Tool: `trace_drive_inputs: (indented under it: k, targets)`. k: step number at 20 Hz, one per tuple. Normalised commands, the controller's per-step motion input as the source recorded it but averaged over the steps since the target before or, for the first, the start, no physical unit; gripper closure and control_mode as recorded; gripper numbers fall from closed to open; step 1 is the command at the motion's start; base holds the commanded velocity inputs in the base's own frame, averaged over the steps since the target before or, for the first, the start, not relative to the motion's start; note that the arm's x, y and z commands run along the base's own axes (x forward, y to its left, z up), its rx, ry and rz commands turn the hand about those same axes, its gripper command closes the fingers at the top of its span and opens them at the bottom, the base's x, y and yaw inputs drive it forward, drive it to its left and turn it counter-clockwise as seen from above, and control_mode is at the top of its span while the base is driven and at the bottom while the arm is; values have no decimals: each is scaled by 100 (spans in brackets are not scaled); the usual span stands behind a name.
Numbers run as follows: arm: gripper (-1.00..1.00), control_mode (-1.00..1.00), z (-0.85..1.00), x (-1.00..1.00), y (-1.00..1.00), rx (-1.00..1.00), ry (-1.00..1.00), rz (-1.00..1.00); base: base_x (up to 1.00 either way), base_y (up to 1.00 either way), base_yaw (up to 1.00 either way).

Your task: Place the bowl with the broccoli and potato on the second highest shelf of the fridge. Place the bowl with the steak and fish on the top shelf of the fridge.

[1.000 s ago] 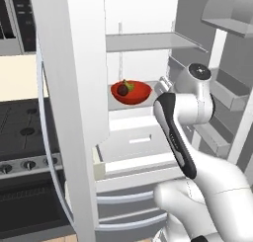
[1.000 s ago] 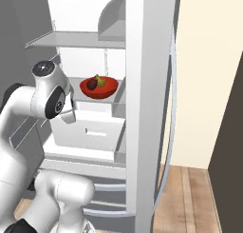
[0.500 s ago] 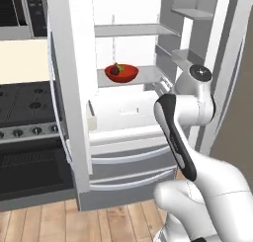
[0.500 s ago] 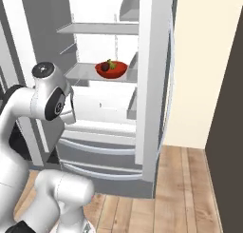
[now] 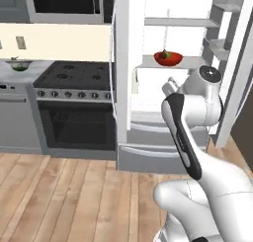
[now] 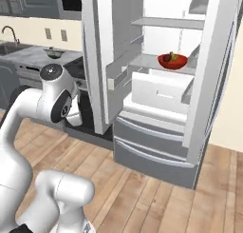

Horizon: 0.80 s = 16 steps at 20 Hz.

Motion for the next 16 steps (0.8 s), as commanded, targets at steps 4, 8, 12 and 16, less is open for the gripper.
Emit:
trace_drive_inputs:
  k: [4, 8, 12, 16]
  targets:
    - [-100, 100, 0, 0, 0, 0, 0, 0, -5, 96, 53]
    - [-100, 100, 0, 0, 0, 0, 0, 0, 14, 100, 35]
    - [-100, 100, 0, 0, 0, 0, 0, 0, 78, 100, 7]
    - [-100, 100, 0, 0, 0, 0, 0, 0, 100, 76, -18]
